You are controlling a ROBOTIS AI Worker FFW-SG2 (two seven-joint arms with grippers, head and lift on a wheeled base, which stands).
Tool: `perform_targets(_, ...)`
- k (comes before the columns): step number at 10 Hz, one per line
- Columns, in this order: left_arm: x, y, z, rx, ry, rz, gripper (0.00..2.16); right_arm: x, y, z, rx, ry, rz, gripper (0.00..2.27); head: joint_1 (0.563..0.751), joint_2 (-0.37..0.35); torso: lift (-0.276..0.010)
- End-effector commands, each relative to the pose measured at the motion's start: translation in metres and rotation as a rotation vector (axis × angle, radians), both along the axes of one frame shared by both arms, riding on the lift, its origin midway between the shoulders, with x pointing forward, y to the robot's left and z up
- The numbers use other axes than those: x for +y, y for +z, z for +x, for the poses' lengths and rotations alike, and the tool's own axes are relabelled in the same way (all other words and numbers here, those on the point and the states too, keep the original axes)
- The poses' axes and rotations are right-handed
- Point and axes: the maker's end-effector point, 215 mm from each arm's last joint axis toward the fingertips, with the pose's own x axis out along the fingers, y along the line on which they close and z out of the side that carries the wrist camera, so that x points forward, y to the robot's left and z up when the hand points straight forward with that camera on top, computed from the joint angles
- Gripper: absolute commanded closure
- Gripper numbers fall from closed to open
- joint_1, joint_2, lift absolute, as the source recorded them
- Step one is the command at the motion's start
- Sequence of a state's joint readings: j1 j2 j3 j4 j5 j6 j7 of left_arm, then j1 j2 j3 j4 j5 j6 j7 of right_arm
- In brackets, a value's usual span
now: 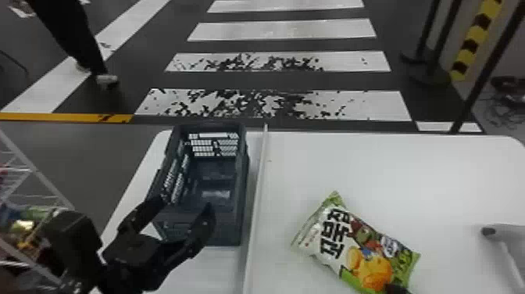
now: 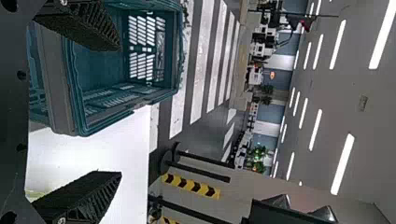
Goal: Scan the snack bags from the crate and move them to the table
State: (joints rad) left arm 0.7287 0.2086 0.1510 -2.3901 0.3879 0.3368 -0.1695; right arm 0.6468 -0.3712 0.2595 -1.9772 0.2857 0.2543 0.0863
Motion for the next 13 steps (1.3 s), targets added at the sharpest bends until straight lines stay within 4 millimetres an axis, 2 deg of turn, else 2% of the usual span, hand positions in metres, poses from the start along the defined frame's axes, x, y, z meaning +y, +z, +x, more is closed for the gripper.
perform_targets(1, 0.002, 0.000, 0.000, 0.003, 0.000, -0.005, 0.04, 0.004, 0.008, 0.002, -0.018, 0.001, 0.022, 2.24, 0.695, 0.115, -0.095)
perform_targets(4, -0.002, -0.002, 0.001, 0.012, -0.012, -0.011, 0.04, -0.017, 0.043, 0.017, 0.027, -0.085, 0.169, 2.24, 0.695, 0.119, -0.095)
perform_targets(5, -0.004, -0.005, 0.001, 0.023, -0.016, -0.014, 0.04, -0.029, 0.052, 0.019, 0.100, -0.130, 0.257, 2.24, 0.695, 0.106, -0.095)
perform_targets(7, -0.006, -0.005, 0.000, 0.025, -0.019, -0.018, 0.05, -0.047, 0.060, 0.012, 0.302, -0.230, 0.462, 2.24, 0.695, 0.061, -0.095)
perform_targets(10, -0.009, -0.001, 0.000, 0.018, -0.022, -0.021, 0.05, -0.056, 0.086, -0.005, 0.536, -0.311, 0.716, 2.24, 0.695, 0.023, -0.095)
perform_targets(13, -0.016, -0.001, -0.002, 0.019, -0.035, -0.021, 0.05, -0.053, 0.129, -0.004, 0.582, -0.296, 0.873, 2.24, 0.695, 0.005, -0.095)
